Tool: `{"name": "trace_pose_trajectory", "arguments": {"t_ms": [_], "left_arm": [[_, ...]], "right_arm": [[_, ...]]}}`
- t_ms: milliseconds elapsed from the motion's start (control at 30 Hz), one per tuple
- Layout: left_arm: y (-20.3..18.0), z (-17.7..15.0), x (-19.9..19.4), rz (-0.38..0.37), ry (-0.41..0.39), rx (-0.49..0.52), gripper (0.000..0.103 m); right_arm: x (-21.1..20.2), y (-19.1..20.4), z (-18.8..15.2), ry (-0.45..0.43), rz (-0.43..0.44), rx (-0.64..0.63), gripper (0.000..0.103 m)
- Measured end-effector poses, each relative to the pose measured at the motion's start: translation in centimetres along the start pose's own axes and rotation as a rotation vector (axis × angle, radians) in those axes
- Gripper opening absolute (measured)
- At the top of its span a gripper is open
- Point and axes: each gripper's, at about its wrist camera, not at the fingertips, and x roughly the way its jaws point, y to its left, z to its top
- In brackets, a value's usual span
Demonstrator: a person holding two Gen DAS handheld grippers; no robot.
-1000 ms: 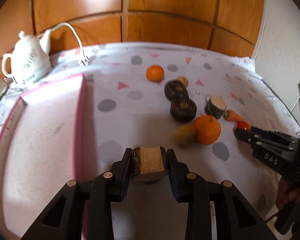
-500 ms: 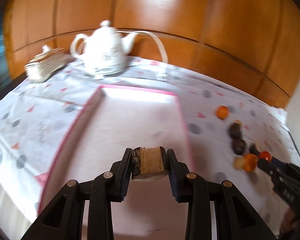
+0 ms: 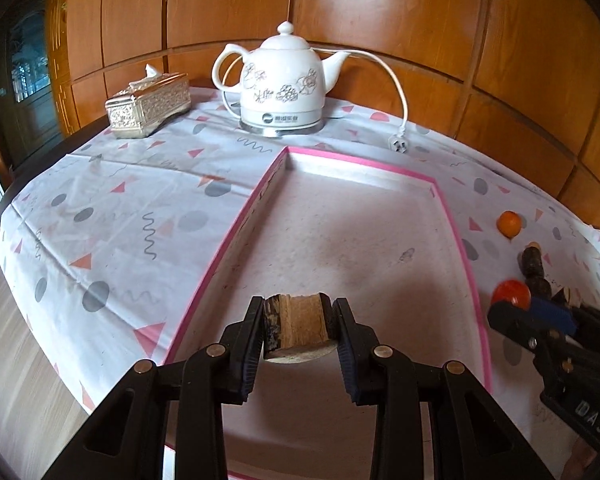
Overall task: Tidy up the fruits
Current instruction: 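Carry the log piece into the tray and open the left tool while the right tool releases the tomato there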
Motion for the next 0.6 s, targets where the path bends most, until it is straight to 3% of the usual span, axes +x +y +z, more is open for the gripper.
{"name": "trace_pose_trajectory", "arguments": {"t_ms": [300,467,600], "left_arm": [[0.9,0.0,0.4,0.022,0.020,-0.046,0.035],[1.0,0.0,0.1,0.029,0.004,-0.055,0.047],[0.6,0.0,-0.3,0.031,-0.006,-0.056,0.050]], "right_arm": [[2.4,1.8,2.6,0.006,-0.018,-0.026,0.031],[2.8,2.1,3.0,-0.016,-0.033,0.002,0.037],[2.0,1.8,2.2,-0.032,-0.054,0.044,0.038]]}}
